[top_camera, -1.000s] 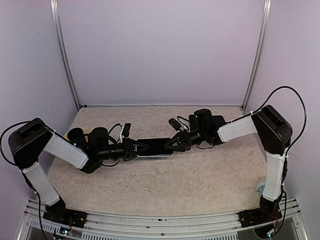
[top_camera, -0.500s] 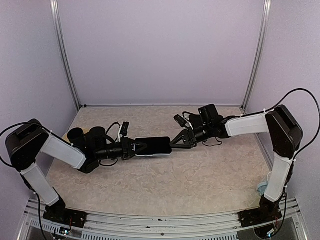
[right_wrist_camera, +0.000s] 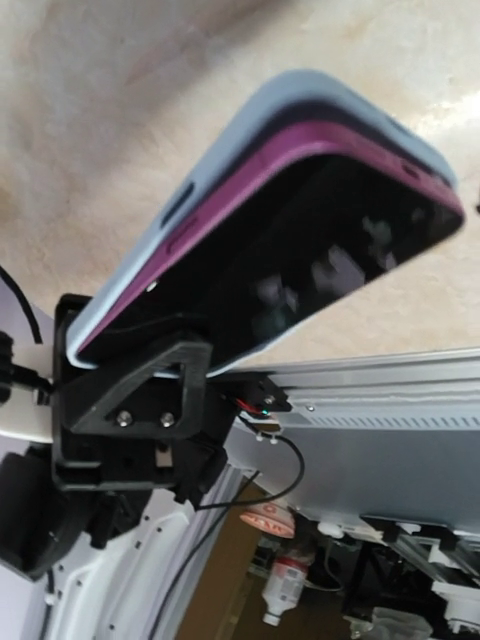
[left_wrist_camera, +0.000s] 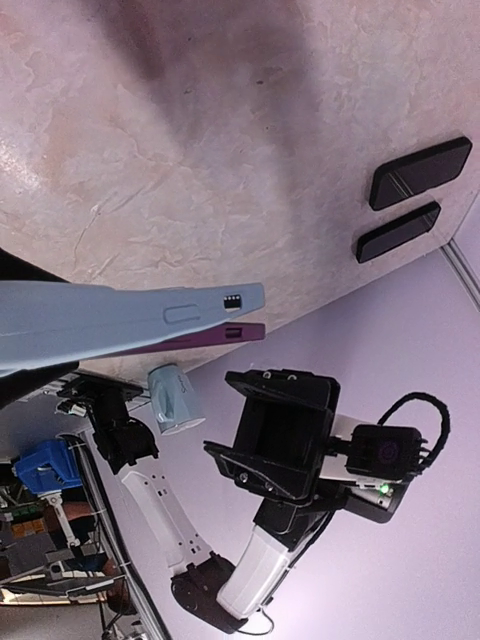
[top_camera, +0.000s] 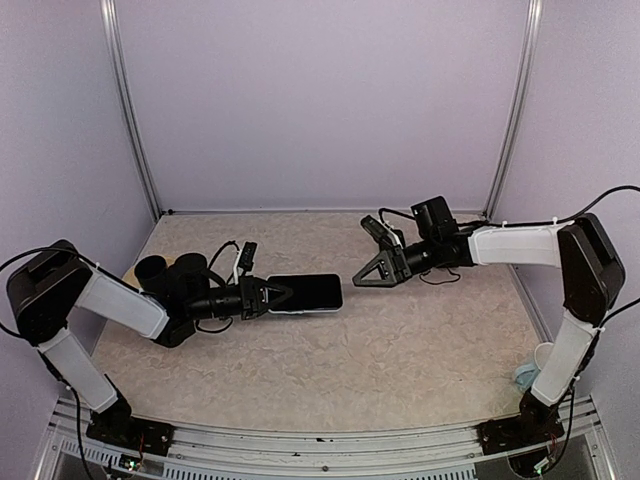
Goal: Put the phone into the phone case
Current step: Press the phone onto the phone case.
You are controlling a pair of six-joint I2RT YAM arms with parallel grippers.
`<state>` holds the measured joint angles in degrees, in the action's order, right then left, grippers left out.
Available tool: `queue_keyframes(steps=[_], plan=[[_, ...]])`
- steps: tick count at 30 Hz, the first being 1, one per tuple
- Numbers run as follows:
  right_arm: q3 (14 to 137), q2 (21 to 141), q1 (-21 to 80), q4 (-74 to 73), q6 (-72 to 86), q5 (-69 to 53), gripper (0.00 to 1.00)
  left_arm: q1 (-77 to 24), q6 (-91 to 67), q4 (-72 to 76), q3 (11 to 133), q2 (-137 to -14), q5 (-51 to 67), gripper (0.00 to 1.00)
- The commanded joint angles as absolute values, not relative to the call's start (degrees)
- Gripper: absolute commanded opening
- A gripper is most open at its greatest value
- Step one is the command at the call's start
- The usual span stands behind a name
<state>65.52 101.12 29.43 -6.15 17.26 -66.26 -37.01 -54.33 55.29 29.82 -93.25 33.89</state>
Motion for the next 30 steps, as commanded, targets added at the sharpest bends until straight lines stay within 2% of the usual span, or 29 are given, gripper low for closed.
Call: queue_keyframes(steps=[1,12,21,26,30], plan=[[64.9,99.6,29.0,-6.4,14.2,-69.3,0.43,-36.6,-53.1,64.6,30.6,-90.9,39.1,0.00],[62.5,99.7,29.6,0.7,14.6,-78.5,0.43,-36.7,-59.8,79.5,31.0,-93.7,47.1,0.00],[60.4,98.7,32.8,14.1,21.5,-85.8,0.44,-36.7,-69.1,93.3,32.4,-100.5,50.5,0.00],[60.4,99.1,34.1,21.8,27.3,-87.5,0.44,-36.8,-70.6,95.1,32.5,-102.2,50.7,0.00],[61.5,100.1,35.0,23.7,29.3,-88.0,0.39,-37.0,-70.3,94.6,32.6,-102.4,50.6,0.00]])
